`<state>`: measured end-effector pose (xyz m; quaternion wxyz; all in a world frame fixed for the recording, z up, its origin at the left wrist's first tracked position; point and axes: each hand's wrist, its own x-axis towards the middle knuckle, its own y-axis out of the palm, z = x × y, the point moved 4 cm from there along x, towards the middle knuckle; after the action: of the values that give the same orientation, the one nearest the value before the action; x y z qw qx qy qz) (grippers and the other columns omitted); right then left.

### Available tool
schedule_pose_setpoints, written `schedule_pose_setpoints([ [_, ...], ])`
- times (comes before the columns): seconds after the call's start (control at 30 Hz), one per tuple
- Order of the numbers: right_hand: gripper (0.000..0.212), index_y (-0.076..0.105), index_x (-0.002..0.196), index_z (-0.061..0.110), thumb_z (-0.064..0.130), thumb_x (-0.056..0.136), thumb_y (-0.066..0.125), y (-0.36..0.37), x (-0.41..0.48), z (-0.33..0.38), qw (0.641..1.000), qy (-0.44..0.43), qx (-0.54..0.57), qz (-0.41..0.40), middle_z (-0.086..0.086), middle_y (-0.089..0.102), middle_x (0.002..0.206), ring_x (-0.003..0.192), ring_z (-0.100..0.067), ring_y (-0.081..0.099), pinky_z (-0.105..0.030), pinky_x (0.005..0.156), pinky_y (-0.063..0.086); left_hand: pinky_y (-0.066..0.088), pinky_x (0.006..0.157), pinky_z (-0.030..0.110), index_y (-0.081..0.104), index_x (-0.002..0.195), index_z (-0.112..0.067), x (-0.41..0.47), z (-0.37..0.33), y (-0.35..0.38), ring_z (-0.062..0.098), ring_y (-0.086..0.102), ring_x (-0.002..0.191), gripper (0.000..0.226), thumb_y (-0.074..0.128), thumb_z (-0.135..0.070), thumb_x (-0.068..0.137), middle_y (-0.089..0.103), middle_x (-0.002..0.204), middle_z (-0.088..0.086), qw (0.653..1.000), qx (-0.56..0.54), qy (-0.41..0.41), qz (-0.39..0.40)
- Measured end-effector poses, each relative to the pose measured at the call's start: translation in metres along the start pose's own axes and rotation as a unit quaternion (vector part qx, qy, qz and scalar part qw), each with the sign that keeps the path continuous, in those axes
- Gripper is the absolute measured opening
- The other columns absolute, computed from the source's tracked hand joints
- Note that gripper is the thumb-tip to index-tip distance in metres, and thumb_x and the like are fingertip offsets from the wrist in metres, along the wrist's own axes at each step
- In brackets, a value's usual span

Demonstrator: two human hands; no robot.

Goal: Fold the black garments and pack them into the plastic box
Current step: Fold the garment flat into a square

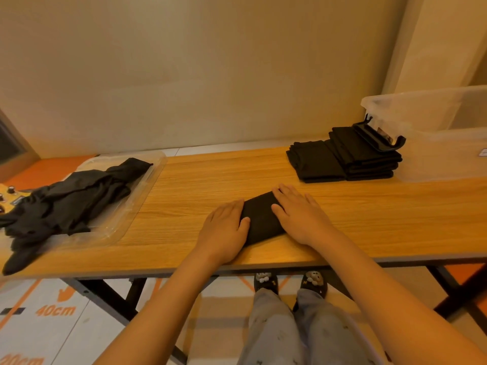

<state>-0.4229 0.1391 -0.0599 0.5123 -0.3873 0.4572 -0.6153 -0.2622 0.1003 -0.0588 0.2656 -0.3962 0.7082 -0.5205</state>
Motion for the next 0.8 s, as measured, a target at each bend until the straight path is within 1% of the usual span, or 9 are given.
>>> schedule_pose_setpoints([
  [0.13,0.054,0.024,0.150,0.021,0.041,0.101,0.034,-0.014,-0.042,-0.003,0.984,0.032,0.104,-0.144,0.004,0.020,0.158,0.146,-0.012,0.011,-0.033,0.118,0.015,0.033,0.109,0.038,0.025,0.151,-0.020,-0.015,-0.007,-0.012,0.021,0.033,0.136,0.055,0.039,-0.037,0.100,0.039,0.149,0.003,0.999,-0.033,-0.036,-0.001],
  [0.23,0.034,0.050,0.129,0.024,0.035,0.097,0.046,-0.016,-0.096,0.004,0.940,0.033,0.235,-0.245,0.011,0.050,0.127,0.121,-0.005,0.039,-0.022,0.099,0.036,0.044,0.097,0.039,0.038,0.145,-0.020,-0.037,-0.012,-0.016,0.021,0.047,0.124,0.051,0.048,-0.035,0.097,0.052,0.137,0.003,0.995,-0.086,-0.049,-0.031],
  [0.3,0.014,0.057,0.107,0.029,0.031,0.095,0.051,-0.005,-0.123,0.009,0.908,0.057,0.342,-0.235,0.013,0.054,0.104,0.096,0.002,0.048,-0.014,0.080,0.041,0.049,0.087,0.036,0.047,0.138,-0.021,-0.052,-0.016,-0.015,0.018,0.055,0.112,0.045,0.053,-0.031,0.095,0.056,0.128,0.000,0.988,-0.130,-0.059,-0.053],
  [0.37,0.002,0.055,0.094,0.030,0.031,0.095,0.053,0.010,-0.138,0.011,0.883,0.099,0.411,-0.206,0.008,0.056,0.090,0.081,-0.003,0.052,-0.013,0.066,0.044,0.051,0.078,0.031,0.048,0.134,-0.021,-0.066,-0.020,-0.011,0.016,0.059,0.101,0.042,0.058,-0.026,0.093,0.058,0.121,-0.001,0.978,-0.184,-0.073,-0.068],
  [0.47,0.016,0.047,0.096,0.026,0.041,0.093,0.053,0.022,-0.144,0.010,0.901,0.145,0.378,-0.154,0.007,0.058,0.078,0.070,-0.006,0.057,-0.019,0.058,0.045,0.051,0.065,0.025,0.049,0.127,-0.022,-0.084,-0.030,-0.002,0.009,0.059,0.085,0.038,0.061,-0.019,0.091,0.057,0.103,-0.006,0.949,-0.286,-0.090,-0.094],
  [0.53,0.027,0.039,0.102,0.026,0.046,0.091,0.054,0.027,-0.143,0.010,0.904,0.165,0.375,-0.122,0.008,0.059,0.080,0.072,-0.006,0.061,-0.024,0.059,0.050,0.049,0.061,0.018,0.050,0.122,-0.025,-0.093,-0.034,0.004,0.006,0.058,0.083,0.036,0.064,-0.018,0.090,0.055,0.099,-0.009,0.930,-0.335,-0.101,-0.108],
  [0.67,0.032,0.038,0.095,0.027,0.025,0.087,0.068,0.035,-0.140,0.012,0.777,0.204,0.585,-0.113,-0.004,0.062,0.099,0.085,-0.016,0.067,-0.032,0.066,0.059,0.049,0.062,0.022,0.051,0.109,-0.026,-0.107,-0.034,0.019,0.011,0.060,0.078,0.028,0.067,-0.018,0.087,0.057,0.099,-0.003,0.881,-0.437,-0.141,-0.118],
  [0.73,0.032,0.039,0.094,0.025,0.014,0.086,0.068,0.033,-0.140,0.012,0.736,0.208,0.634,-0.112,-0.007,0.064,0.100,0.085,-0.017,0.068,-0.025,0.057,0.056,0.048,0.066,0.025,0.048,0.102,-0.022,-0.116,-0.032,0.027,0.014,0.058,0.078,0.026,0.068,-0.022,0.087,0.057,0.097,0.004,0.839,-0.498,-0.181,-0.126],
  [0.8,0.031,0.041,0.097,0.021,0.009,0.086,0.068,0.032,-0.143,0.011,0.711,0.212,0.661,-0.107,-0.009,0.064,0.100,0.082,-0.018,0.068,-0.023,0.052,0.054,0.048,0.073,0.026,0.046,0.107,-0.018,-0.126,-0.029,0.037,0.014,0.059,0.087,0.035,0.066,-0.037,0.086,0.058,0.100,0.005,0.826,-0.508,-0.225,-0.094],
])
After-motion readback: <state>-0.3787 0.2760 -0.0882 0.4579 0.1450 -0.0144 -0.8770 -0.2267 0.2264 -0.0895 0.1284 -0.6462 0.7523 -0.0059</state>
